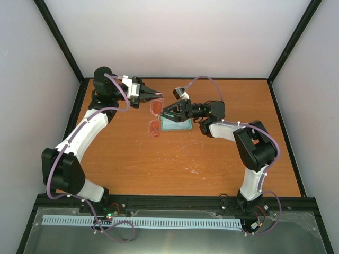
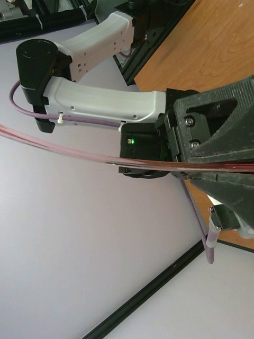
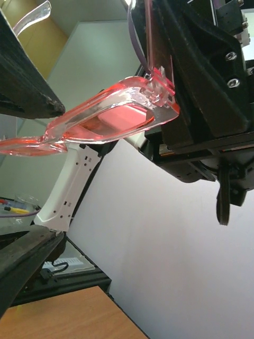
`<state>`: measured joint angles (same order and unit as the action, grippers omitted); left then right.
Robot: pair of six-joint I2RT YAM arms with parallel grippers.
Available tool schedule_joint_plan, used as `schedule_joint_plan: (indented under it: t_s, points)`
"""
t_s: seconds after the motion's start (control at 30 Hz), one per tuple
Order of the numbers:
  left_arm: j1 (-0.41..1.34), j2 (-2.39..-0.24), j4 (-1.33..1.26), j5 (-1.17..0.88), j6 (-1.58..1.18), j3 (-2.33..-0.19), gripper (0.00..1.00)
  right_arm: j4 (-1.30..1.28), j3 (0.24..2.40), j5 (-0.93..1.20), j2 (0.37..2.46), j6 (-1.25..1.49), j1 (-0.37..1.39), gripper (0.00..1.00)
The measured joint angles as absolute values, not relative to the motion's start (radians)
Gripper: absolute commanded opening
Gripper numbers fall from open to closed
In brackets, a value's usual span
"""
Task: Organize the sunglasses
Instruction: Fold the sunglasses.
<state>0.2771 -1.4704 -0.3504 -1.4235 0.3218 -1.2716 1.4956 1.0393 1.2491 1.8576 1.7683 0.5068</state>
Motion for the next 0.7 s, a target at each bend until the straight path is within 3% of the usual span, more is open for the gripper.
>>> schedule_joint_plan:
  t_s: [0.47,0.7]
  points:
    - [0.277,-1.523,-0.427,-1.416,0.27,-1.272,0.07,1.497,1.044,1.246,1.854,1.831,0.54,0.52]
    - [0.277,-1.556,-0.468,-1.402,0.247,-1.272,0.08,1.498,1.044,1.246,1.854,1.845,0.564,0.41]
